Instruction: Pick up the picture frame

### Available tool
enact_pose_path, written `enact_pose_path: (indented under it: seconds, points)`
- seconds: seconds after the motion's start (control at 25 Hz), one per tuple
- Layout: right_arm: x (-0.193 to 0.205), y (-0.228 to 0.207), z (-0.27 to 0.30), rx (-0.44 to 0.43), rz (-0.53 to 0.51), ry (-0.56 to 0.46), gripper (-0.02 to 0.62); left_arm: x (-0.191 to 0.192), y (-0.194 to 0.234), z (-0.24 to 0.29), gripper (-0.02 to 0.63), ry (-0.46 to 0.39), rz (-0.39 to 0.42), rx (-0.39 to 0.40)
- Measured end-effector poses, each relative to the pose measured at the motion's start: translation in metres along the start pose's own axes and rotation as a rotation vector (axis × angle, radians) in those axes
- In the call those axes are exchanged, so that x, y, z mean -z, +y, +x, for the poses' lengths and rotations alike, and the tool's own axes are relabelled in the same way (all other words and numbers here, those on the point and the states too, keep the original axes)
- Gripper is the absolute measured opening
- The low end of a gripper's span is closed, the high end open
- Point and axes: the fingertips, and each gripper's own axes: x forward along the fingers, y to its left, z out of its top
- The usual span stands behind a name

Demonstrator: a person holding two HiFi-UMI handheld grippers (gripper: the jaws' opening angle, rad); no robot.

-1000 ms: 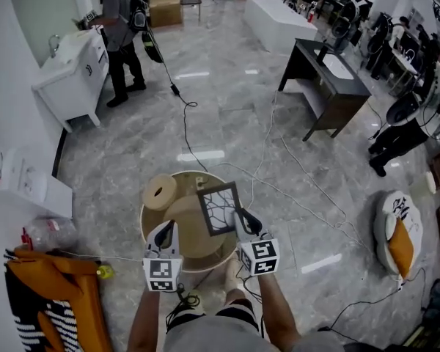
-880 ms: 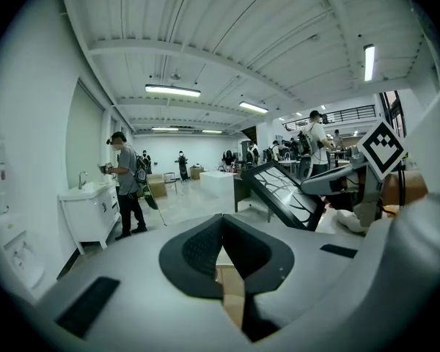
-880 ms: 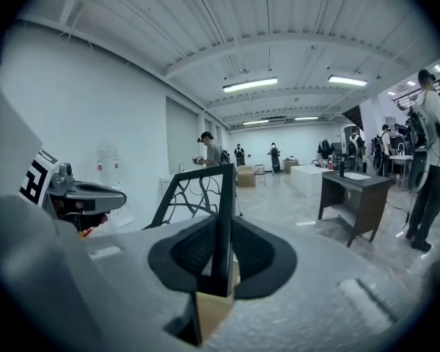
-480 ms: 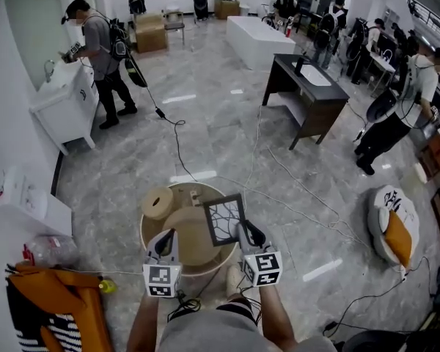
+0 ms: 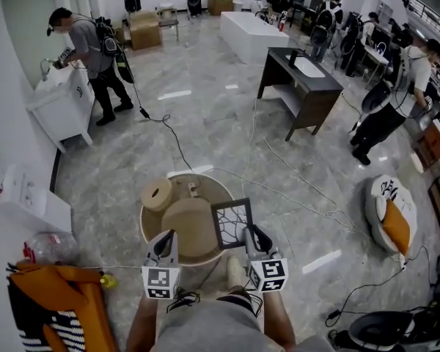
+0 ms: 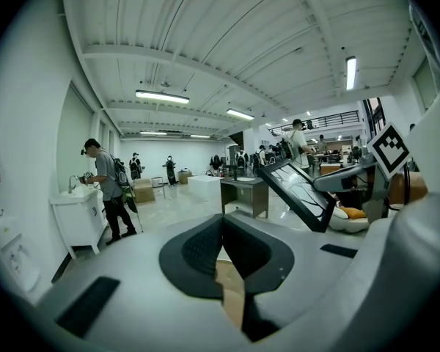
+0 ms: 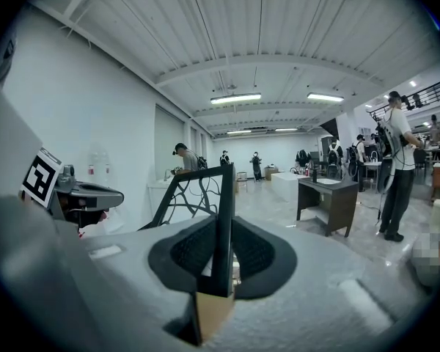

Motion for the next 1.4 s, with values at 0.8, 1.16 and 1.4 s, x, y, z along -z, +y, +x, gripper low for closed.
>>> enact_pose_path:
  seconds: [0.8, 1.16, 1.4]
  points:
    - [0.005, -0.003, 0.003, -0.013, -0.012, 0.004, 0.064, 0.01, -0.003, 0.007, 0.017, 0.023, -0.011, -0.005]
    - [0.006, -0.004, 0.002, -0.009, -0.012, 0.012, 0.064, 0.014, -0.003, 0.007, 0.017, 0.029, -0.018, -0.011]
    - [0.01, -0.004, -0.001, -0.007, -0.016, 0.009, 0.064, 0.017, -0.009, 0.006, 0.017, 0.035, -0.019, 0.0]
